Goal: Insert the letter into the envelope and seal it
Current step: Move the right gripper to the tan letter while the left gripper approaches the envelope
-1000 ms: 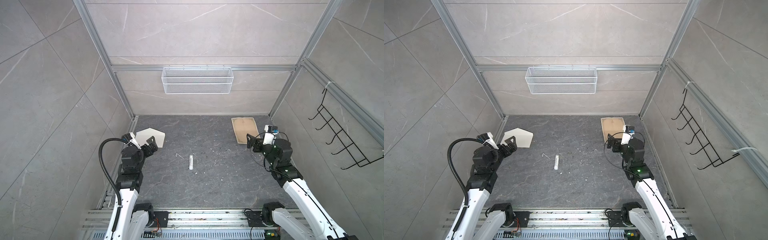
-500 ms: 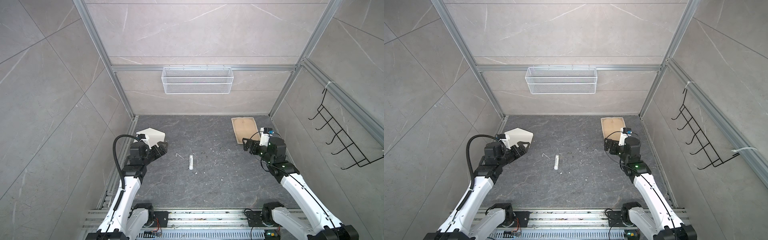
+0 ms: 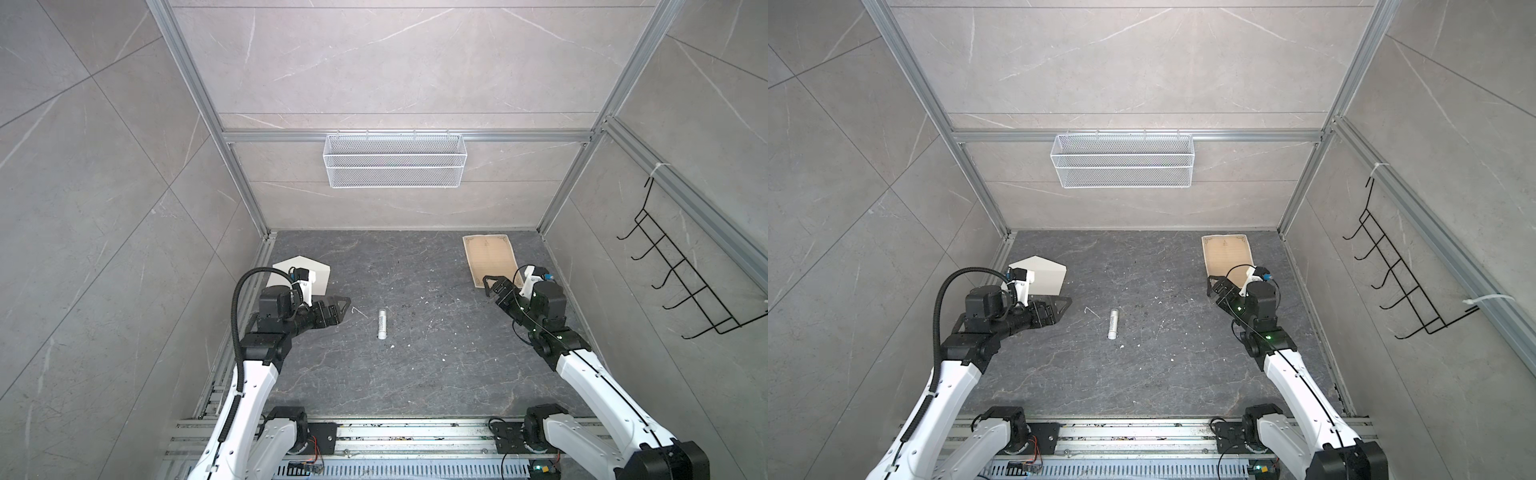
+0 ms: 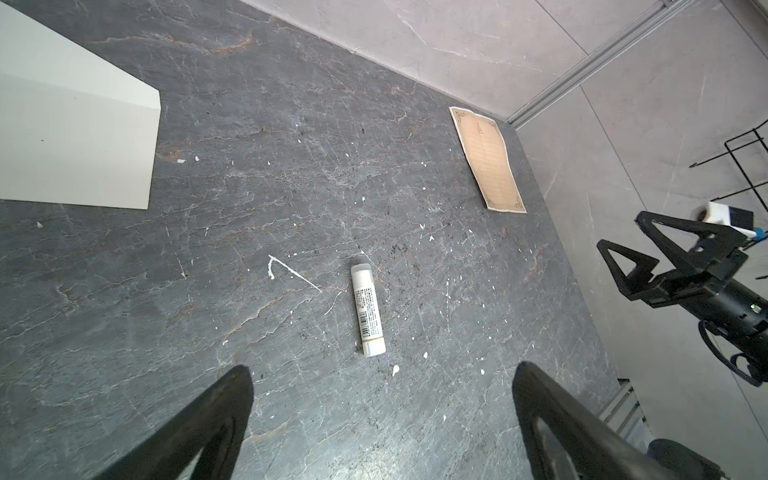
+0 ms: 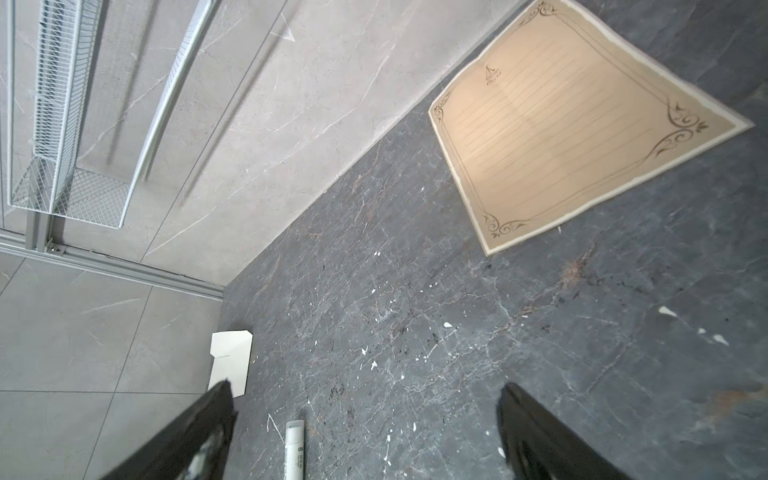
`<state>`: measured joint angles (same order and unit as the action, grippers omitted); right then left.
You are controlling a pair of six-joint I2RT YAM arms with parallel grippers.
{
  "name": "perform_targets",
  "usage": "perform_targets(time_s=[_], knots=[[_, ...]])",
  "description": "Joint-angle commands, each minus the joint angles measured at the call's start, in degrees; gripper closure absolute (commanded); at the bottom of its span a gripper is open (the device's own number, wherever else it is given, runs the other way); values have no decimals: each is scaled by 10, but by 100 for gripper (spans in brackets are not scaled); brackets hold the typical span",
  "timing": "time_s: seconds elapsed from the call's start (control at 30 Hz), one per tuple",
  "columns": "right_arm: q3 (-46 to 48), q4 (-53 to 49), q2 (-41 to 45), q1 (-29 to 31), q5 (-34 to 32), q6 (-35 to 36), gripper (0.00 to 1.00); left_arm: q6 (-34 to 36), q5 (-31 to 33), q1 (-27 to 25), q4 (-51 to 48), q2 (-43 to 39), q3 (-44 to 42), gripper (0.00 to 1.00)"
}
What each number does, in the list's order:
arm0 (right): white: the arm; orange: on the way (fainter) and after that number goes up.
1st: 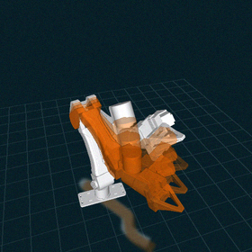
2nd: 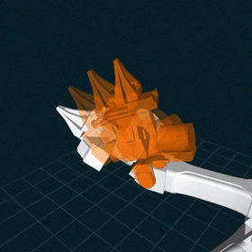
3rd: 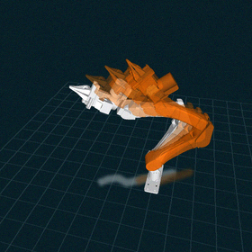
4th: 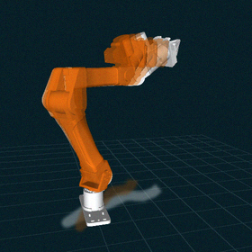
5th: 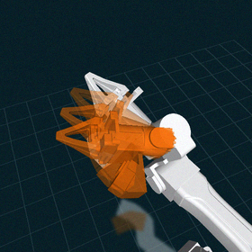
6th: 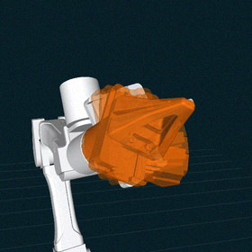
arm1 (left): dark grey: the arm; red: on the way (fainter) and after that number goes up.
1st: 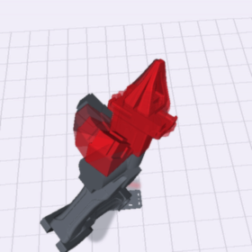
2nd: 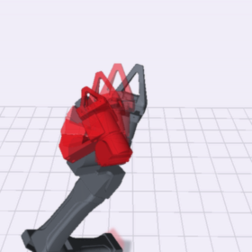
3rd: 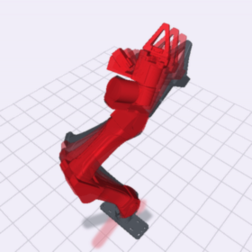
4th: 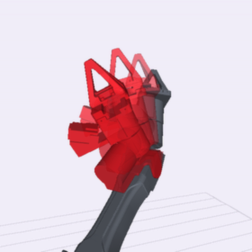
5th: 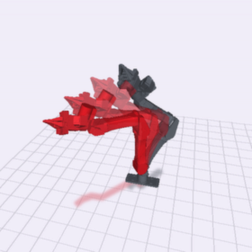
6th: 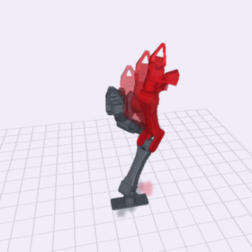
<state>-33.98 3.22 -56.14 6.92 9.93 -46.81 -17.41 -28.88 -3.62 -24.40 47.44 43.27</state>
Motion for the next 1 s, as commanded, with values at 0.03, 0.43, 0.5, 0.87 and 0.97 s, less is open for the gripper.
perform_targets(time_s=[0.03,0.43,0.5,0.87,0.97], knots=[[31,84,-19,-15,29,-83,1,33,20,0,-14,-35,-6,0],[66,310,-191,-81,108,-224,1,29,32,0,-22,-41,-11,0],[62,350,-229,-81,119,-247,1,29,32,0,-22,-43,-12,0],[56,488,-369,-80,105,-333,1,29,31,0,-21,-44,-13,0],[48,506,-400,-80,105,-348,1,28,30,0,-22,-45,-13,0]])
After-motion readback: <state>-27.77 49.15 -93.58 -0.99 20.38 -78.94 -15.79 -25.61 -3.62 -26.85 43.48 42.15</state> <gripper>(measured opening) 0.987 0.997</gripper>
